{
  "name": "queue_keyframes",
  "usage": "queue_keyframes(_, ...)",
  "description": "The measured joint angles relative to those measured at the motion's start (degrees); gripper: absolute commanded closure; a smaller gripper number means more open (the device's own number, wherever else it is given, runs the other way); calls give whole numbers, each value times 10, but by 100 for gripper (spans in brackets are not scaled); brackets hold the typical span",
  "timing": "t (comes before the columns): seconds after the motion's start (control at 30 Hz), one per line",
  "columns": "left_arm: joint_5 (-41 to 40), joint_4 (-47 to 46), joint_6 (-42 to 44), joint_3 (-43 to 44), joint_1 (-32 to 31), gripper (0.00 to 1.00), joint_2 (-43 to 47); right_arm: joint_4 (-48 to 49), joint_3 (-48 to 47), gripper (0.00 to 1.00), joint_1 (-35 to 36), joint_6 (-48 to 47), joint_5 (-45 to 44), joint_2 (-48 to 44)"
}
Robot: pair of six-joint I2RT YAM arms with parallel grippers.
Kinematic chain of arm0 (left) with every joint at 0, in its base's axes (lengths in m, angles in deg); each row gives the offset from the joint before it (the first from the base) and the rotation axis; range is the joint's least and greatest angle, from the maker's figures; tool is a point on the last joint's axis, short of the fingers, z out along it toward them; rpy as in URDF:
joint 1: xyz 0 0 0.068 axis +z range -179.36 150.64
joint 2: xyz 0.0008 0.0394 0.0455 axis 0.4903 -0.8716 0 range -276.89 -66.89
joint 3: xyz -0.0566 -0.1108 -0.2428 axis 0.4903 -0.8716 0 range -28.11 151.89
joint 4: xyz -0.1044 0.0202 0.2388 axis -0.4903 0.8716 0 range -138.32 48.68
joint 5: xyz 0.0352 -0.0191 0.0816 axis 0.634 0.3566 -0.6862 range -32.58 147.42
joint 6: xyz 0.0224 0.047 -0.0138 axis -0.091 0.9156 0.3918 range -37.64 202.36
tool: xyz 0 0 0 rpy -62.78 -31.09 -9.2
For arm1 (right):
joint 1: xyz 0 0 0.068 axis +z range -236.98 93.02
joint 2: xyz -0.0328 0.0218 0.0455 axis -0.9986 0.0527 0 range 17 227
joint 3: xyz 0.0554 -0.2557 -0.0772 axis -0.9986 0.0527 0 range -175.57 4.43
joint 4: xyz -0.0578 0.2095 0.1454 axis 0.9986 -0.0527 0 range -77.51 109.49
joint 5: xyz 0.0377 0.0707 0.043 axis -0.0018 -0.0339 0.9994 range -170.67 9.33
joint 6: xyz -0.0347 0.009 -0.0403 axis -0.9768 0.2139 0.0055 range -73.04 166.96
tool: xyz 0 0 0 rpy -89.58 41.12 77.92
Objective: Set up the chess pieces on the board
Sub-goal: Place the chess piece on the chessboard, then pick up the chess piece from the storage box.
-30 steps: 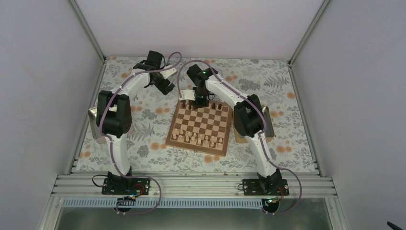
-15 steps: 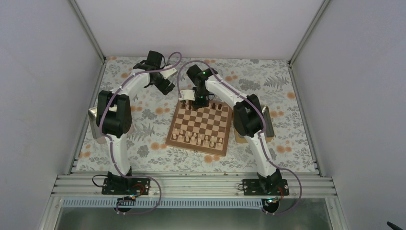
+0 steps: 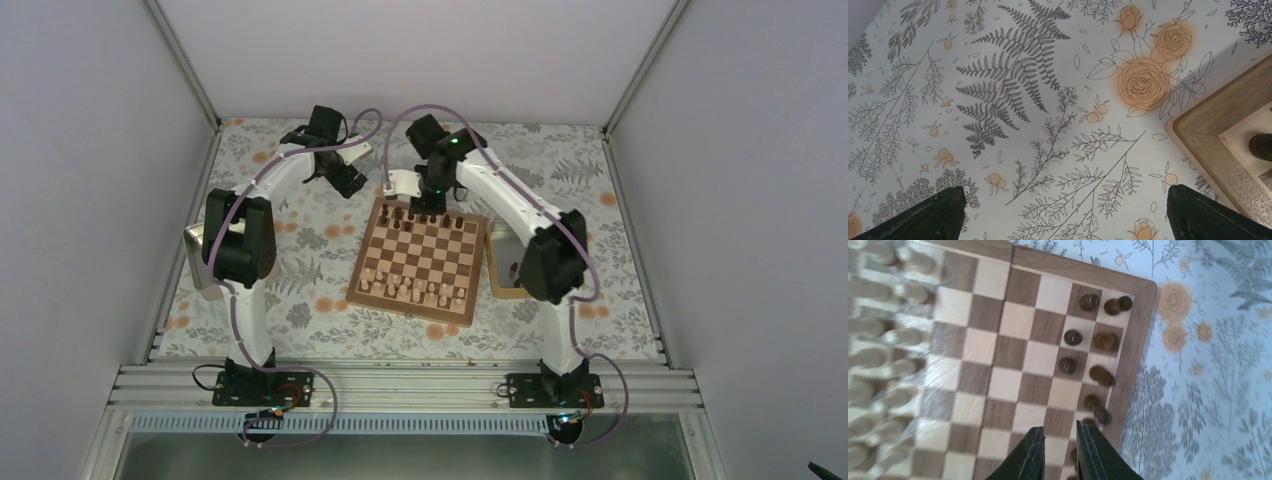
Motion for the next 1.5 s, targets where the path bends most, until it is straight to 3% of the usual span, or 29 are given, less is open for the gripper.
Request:
queue_keyframes(0.17, -3, 0, 1, 0, 0, 0, 0, 11, 109, 81, -37, 15, 5, -125)
queue_keyframes(0.43, -11, 0, 2, 0, 0, 0, 0, 42, 353, 79, -214, 31, -20, -238)
queue_keyframes(0.6, -11, -2, 2, 0, 0, 0, -5, 65, 465, 77, -225, 37, -36, -279)
queue_keyframes(1.07, -11, -2, 2, 0, 0, 0, -10, 169, 556, 74, -255, 45, -62, -257)
queue_keyframes(1.5, -11, 0, 4, 0, -6, 0, -23, 182, 563, 76, -268, 44, -66, -248)
